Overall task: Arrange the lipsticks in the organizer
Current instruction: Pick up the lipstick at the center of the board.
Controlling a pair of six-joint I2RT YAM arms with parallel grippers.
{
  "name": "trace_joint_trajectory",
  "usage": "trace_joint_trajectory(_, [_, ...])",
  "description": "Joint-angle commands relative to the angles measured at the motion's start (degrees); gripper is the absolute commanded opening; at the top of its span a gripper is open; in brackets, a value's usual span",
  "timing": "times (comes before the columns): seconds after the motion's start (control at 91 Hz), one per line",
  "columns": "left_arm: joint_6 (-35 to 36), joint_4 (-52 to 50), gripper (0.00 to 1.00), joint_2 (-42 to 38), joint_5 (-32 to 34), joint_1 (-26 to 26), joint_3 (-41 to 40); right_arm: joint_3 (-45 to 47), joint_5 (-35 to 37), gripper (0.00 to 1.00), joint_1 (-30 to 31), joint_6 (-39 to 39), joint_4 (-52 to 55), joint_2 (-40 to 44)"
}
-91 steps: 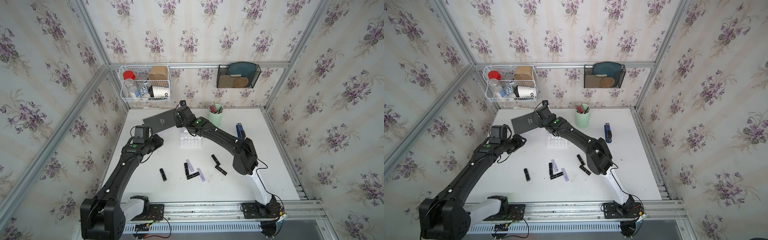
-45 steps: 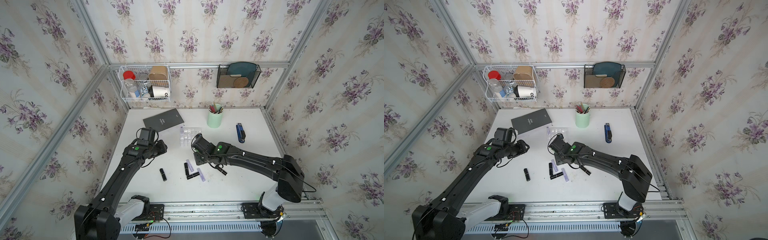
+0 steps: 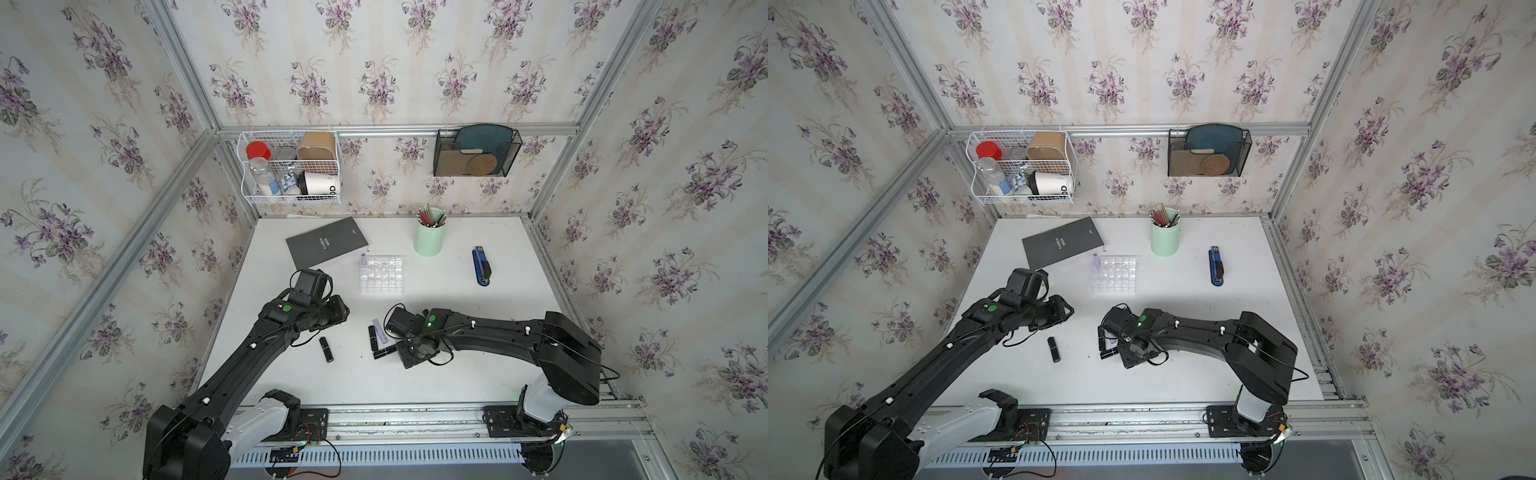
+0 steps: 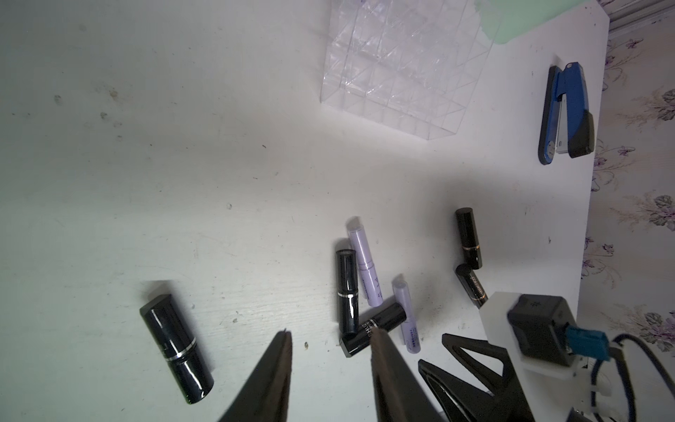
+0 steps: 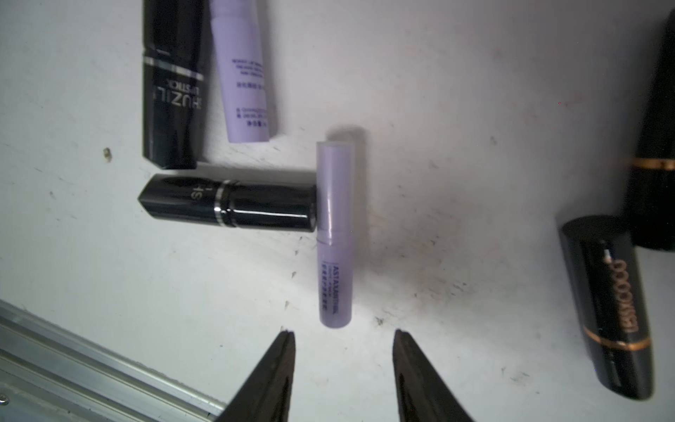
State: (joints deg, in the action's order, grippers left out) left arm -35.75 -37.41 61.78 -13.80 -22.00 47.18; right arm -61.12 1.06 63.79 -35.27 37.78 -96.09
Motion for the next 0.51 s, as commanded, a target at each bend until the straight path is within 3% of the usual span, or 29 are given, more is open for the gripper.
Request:
trace_joint_trajectory(0.0, [-0.7, 1.8, 0.40, 0.2, -1.0, -0.1, -0.1, -0.4, -0.8, 0.47, 0.0, 1.5, -2.1, -0.9])
trace_joint_trajectory(0.495, [0.2, 2.5, 0.39, -0.3, -1.3, -0.4, 0.2, 0.0, 3.1, 0.33, -0.9, 2.9, -3.2, -6.6])
